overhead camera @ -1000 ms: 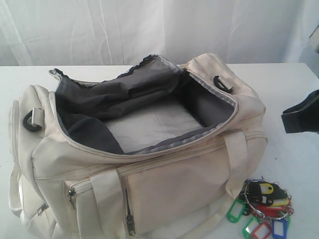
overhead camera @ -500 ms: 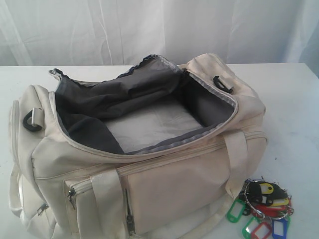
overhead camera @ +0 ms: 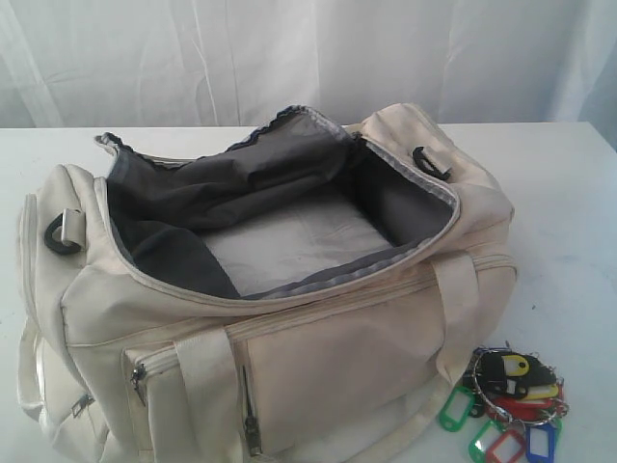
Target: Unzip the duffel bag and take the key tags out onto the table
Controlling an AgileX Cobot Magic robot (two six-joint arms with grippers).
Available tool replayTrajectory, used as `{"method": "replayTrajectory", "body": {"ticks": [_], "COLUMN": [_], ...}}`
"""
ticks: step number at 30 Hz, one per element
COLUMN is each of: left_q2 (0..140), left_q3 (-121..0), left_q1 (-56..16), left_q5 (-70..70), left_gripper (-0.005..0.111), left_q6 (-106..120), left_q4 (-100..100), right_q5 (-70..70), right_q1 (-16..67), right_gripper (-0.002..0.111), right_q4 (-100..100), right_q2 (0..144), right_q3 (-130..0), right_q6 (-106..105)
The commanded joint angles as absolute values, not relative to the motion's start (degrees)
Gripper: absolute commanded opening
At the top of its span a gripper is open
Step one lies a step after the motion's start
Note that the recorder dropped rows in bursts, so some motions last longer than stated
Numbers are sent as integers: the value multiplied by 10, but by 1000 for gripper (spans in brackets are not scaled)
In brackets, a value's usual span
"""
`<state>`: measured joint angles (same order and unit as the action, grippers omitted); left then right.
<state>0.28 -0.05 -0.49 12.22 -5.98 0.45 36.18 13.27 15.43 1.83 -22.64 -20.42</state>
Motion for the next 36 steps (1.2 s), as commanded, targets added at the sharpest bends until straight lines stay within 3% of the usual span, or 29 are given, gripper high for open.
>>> {"method": "replayTrajectory", "body": {"ticks": [1,4,10,13,20,36], "left_q2": [0,0,0,0,0,0], "left_q3": [0,0,0,0,0,0], "left_q1": [-7,-7,-7,-7,-7,-7], "left_q5": [120,118,118,117,117,116], "left_gripper": [0,0,0,0,0,0], "left_q6": [-60,-60,-60,-60,-60,-60], "left_q4": [5,5,5,5,5,5], "right_q5": [285,264,69,142,141,173], "right_q1": [129,129,129,124,68,68], "right_gripper": [0,0,0,0,0,0], "right_q4": [145,134,54,0,0,5], "right_q2": [0,0,0,0,0,0], "right_q3": [-140,-91,0,0,0,0], "right_q6": [-197,-193,-193,-193,-193,-192]}}
